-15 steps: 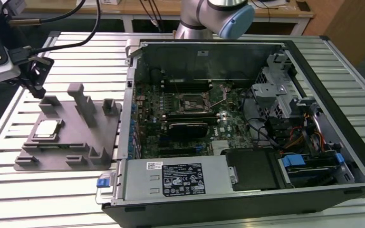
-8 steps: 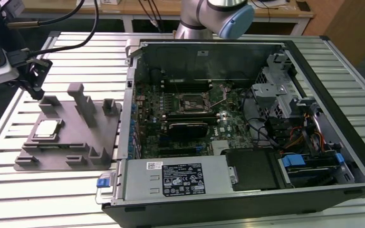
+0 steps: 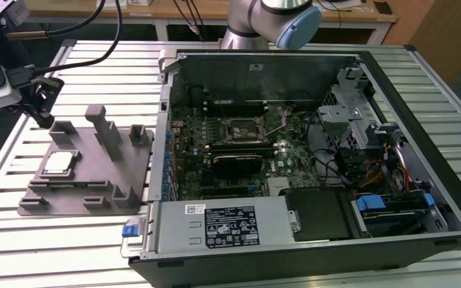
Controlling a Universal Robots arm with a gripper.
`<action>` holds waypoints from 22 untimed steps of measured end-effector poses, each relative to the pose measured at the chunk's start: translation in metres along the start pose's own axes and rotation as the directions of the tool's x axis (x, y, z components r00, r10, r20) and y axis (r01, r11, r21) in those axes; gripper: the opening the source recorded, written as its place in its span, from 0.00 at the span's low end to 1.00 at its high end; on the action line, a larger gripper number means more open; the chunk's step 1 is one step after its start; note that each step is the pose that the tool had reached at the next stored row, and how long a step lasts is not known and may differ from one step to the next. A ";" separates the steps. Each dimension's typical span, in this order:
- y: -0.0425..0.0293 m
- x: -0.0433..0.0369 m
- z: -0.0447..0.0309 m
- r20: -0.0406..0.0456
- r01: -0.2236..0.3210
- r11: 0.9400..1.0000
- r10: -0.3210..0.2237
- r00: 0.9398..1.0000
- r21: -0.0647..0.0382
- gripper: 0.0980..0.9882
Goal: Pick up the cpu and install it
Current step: 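Pick up the cpu and move it towards the insertion slot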
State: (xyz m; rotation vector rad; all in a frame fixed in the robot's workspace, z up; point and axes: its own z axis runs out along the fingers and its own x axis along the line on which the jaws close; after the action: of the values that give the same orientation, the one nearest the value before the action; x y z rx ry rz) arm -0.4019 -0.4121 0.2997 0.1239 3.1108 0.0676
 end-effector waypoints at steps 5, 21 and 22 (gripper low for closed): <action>-0.0005 0.0023 0.0026 0.000 0.000 1.000 0.000 1.000 0.000 0.01; -0.0014 0.0068 0.0127 0.000 0.000 1.000 0.000 1.000 0.000 0.01; -0.0014 0.0069 0.0135 0.000 0.000 1.000 0.000 1.000 0.000 0.01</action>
State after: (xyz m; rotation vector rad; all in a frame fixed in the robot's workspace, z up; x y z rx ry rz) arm -0.4085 -0.4124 0.2860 0.1240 3.1108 0.0677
